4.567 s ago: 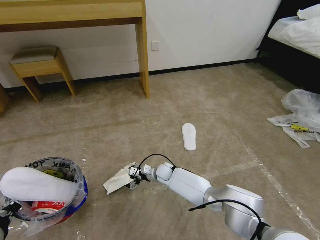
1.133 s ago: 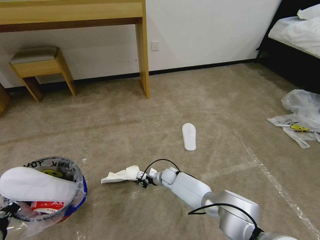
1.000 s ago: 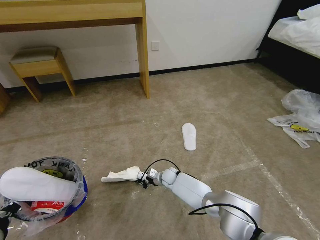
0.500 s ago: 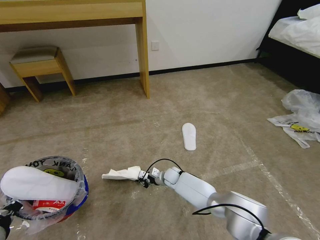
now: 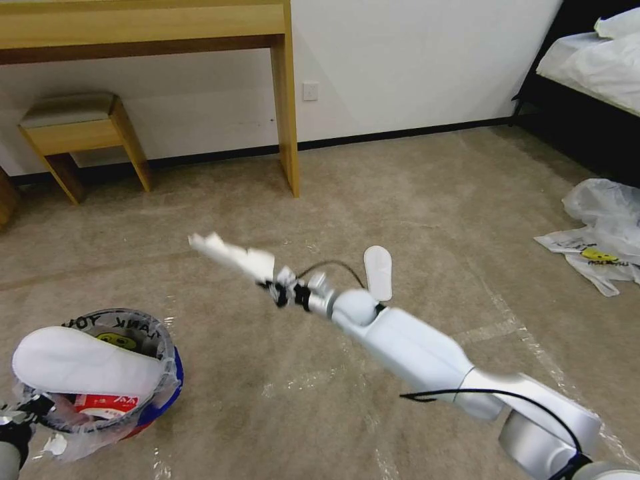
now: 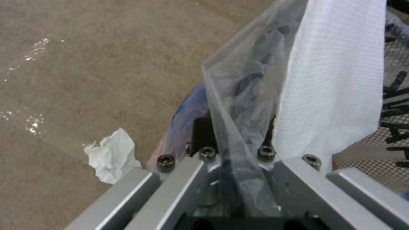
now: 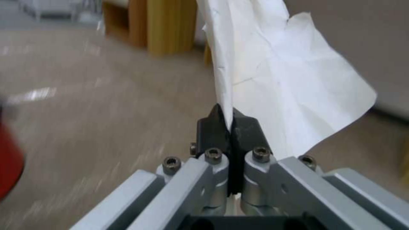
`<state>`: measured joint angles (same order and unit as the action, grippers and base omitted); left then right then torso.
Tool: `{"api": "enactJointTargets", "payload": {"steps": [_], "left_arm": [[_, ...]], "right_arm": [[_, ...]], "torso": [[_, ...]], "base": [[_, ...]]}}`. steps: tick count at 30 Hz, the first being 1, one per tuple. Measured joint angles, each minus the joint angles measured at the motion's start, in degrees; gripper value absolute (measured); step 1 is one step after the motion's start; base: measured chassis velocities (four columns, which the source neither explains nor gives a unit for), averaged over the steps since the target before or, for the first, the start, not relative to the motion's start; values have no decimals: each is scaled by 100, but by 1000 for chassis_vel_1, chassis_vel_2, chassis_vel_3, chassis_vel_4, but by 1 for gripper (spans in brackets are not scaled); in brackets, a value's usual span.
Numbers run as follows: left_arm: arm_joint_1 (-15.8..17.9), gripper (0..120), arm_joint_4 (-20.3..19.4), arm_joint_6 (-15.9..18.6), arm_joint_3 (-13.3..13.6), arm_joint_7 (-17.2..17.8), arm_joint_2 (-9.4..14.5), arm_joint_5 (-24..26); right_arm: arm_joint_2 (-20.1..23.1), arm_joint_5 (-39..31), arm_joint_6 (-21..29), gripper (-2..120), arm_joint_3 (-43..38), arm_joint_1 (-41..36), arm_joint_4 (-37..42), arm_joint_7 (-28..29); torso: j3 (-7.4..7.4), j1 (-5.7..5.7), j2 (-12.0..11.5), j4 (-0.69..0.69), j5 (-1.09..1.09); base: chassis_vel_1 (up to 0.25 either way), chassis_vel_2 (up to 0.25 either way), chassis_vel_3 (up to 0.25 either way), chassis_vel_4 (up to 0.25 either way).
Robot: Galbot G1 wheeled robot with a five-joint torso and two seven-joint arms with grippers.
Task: Pick up the trash bin and place the garbage on the floor into it.
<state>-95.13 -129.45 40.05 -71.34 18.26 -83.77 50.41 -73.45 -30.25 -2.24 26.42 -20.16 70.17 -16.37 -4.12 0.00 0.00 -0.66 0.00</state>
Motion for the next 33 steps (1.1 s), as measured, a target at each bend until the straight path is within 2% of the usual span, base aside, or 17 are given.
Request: {"api": "enactJointTargets", "payload": {"steps": [6, 9, 11, 12, 18, 23, 33], "left_arm": [[1, 1, 0, 7, 49, 2, 68, 21], [0, 1, 0, 8, 59, 3, 101, 36], [1, 1, 2, 9, 86, 4, 117, 37], [1, 1, 2, 9, 86, 4, 117, 37], [37, 1, 10, 17, 178, 11, 139, 13], [69, 1, 10, 22, 254, 16, 159, -27], [95, 1, 32, 28, 293, 20, 177, -53]], "right_arm": [[190, -199, -174, 0, -388, 217, 518, 22], [318, -613, -266, 0, -425, 333, 879, -1], [409, -1173, -271, 0, -348, 372, 1366, 104], [409, -1173, -271, 0, -348, 372, 1366, 104], [326, -2162, -272, 0, 101, 473, 2263, 389], [220, -2494, -451, 0, 522, 549, 2448, 552], [100, -2614, -597, 0, 1126, 457, 2500, 602]], "torso": [[0, 0, 0, 0, 0], [0, 0, 0, 0, 0], [0, 0, 0, 0, 0], [0, 0, 0, 0, 0], [0, 0, 0, 2, 0], [0, 0, 0, 0, 0], [0, 0, 0, 0, -1]], "base": [[0, 0, 0, 0], [0, 0, 0, 0], [0, 0, 0, 0], [0, 0, 0, 0], [0, 0, 0, 0], [0, 0, 0, 0], [0, 0, 0, 0]]}}
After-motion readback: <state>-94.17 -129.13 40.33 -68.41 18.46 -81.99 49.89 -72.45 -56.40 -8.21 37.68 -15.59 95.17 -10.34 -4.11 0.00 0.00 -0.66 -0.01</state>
